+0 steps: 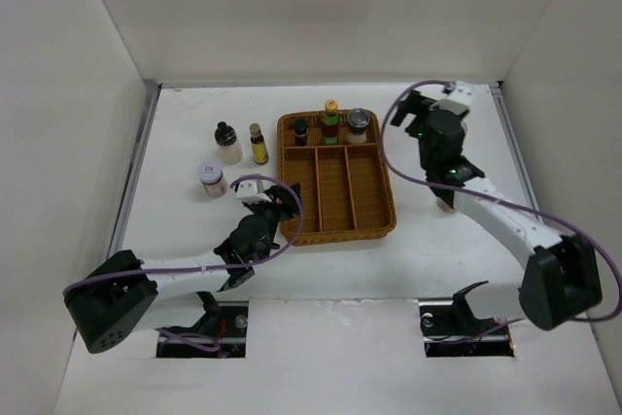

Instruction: Organize the condiment bottles

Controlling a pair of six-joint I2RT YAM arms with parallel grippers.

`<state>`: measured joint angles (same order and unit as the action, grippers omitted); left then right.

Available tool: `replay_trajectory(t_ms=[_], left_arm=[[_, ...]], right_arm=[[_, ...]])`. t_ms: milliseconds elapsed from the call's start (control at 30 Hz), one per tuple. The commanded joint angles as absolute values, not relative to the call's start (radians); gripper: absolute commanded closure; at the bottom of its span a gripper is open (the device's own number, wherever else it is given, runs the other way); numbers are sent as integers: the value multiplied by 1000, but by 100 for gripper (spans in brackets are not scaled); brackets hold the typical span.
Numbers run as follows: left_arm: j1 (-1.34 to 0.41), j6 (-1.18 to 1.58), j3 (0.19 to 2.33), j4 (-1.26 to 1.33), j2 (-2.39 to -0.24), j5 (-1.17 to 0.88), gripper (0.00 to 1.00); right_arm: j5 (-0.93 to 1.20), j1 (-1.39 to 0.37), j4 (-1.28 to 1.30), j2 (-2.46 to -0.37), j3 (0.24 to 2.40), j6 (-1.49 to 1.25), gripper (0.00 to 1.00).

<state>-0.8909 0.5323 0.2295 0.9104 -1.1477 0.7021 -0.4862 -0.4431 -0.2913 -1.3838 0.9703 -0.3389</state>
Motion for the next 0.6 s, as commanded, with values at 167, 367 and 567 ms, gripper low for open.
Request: replay_trajectory(t_ms=[167,367,567], left_arm=[[-895,563,268,956,-1143,670,44],[-892,563,268,951,-1137,670,44],[-887,563,267,956,-1144,670,43]], right_arm=[[-709,-225,-138,-1317,896,-341,0],[-595,-151,-80,-1468,1006,-321,0],[-589,-110,-86,-1517,1020,-327,0]])
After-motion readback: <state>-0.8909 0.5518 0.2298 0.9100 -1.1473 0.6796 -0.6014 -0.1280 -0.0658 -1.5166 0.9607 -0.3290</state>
